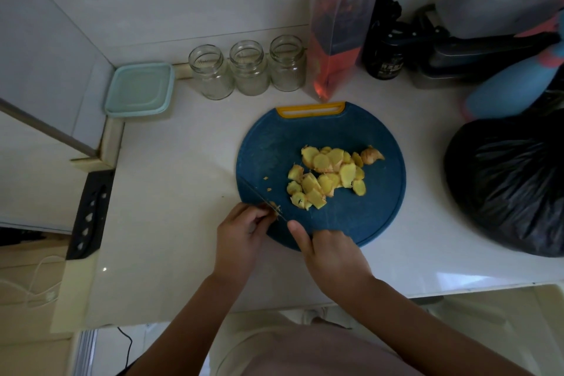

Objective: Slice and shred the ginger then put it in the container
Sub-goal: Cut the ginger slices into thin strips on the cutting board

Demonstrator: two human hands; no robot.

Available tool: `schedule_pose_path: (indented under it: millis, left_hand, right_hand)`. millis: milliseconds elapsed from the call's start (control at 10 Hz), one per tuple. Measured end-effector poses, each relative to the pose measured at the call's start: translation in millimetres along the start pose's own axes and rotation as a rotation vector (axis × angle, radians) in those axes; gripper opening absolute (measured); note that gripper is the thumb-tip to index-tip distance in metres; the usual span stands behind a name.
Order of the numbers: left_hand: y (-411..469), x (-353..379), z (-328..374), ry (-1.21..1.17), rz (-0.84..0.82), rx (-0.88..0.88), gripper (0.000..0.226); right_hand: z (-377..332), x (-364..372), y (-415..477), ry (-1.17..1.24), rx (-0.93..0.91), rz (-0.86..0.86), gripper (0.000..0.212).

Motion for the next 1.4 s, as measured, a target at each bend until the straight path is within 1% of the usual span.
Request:
schedule_pose_path:
  millis: [100,200,300,400,500,600,700,800,900,1000,1100,1200,1300,1400]
  left_hand:
    - [-0.6,0.9,-0.7,-0.015,0.016,0.009,0.014]
    - [-3.1,0.7,-1.8,-0.015,0.022,0.018,0.015]
    - [-0.6,0.3,1.3,0.021,0.022,0.033,0.013]
    - [1.1,-0.5,0.5,0.018,0.022,0.051,0.026]
    - [1.0,0.2,-0.9,0.018,0.005,0.075,0.025]
    - [-1.0,1.4,-1.9,0.022,0.009,0.061,0.023]
    - [-2.6,0.6,-2.5,0.009,0.029,0.053,0.020]
    - [-1.9,1.1,-2.5,-0.011,0.031,0.055,0.021]
    - [-3.3,2.0,-3.6,-0.009,0.041,0.042,0.021]
    - [-4.3,3.5,-4.1,-0.017,0.050,0.032,0.015]
    - [-3.8,4.0,-6.1,-0.018,0.042,0.010,0.009]
    - [-4.3,3.5,-7.6,-0.018,0.027,0.002,0.011]
    - [-3.9,3.1,-6.7,-0.029,0.014,-0.020,0.010]
    - [-2.0,3.2,-6.1,-0.041,0.019,-0.032,0.012]
  right_hand:
    - [-1.2,5.5,2.0,0.033,-0.002,-0.091,0.087]
    - [0.2,8.8,1.9,0.032,0.006,-0.123,0.095]
    - [2.7,8.0,1.3,0.048,0.097,-0.075,0.066]
    - [2.0,10.4,0.8,0.028,0.094,-0.097,0.057]
    - [1.8,10.7,2.1,-0.052,0.048,-0.107,0.064]
    - [-0.3,14.0,2.1,-0.076,-0.015,-0.127,0.100]
    - [-0.7,13.7,2.5,-0.115,-0.012,-0.108,0.091]
    - [-5.2,11.0,-0.6,-0.126,-0.005,-0.067,0.065]
    - [-6.2,7.4,3.3,-0.047,0.063,-0.042,0.058]
    - [-6.3,12.6,10.4,0.067,0.192,-0.162,0.051]
    - [-5.0,14.7,17.5,0.023,0.126,-0.158,0.066]
    - [-13.0,10.8,22.1,0.009,0.071,-0.109,0.050]
    - [-9.6,11.4,29.6,0.059,0.198,-0.129,0.049]
    - [-19.0,-3.9,24.6,0.164,0.311,-0.134,0.088]
Point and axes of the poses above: each hand's wrist, its own y-axis towards the middle knuckle, its own x-axis out of the palm, z = x × y, the point moved 3 cm from there along y, towards the middle knuckle, and after that the axes turned 14 degrees about z, right-handed, at the moved point
